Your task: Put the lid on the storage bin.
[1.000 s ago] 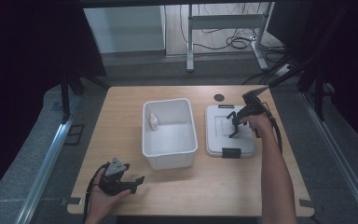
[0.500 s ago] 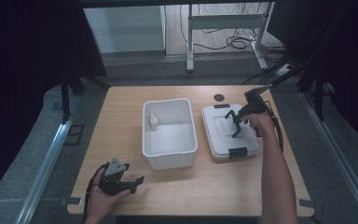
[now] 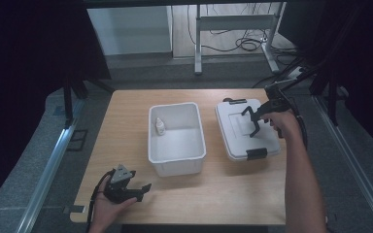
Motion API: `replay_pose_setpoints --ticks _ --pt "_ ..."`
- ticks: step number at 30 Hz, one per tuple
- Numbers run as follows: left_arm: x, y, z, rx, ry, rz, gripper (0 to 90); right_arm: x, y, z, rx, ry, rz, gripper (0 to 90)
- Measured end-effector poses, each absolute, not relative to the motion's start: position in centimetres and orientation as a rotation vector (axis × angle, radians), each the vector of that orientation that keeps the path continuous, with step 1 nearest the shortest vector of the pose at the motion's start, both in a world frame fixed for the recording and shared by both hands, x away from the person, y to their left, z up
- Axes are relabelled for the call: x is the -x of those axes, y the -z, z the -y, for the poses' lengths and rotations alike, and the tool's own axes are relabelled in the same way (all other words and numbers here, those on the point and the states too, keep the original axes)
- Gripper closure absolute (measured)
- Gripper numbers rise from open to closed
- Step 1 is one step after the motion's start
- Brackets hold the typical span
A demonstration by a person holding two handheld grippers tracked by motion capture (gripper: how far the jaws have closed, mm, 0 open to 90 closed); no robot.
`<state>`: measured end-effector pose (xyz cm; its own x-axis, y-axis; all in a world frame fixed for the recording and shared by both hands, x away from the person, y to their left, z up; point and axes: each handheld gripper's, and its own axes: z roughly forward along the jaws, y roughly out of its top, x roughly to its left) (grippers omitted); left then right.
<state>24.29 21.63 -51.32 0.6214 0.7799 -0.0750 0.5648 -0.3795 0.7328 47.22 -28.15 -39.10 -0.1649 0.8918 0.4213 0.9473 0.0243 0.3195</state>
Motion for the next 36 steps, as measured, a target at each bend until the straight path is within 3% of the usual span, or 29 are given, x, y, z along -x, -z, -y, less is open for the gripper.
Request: replay_pose_setpoints --ticks 36 --pt "-24.3 51.4 -21.5 -2.094 -0.366 -1.048 20.3 -44.4 31.1 25.9 1.866 0.991 2.225 85.0"
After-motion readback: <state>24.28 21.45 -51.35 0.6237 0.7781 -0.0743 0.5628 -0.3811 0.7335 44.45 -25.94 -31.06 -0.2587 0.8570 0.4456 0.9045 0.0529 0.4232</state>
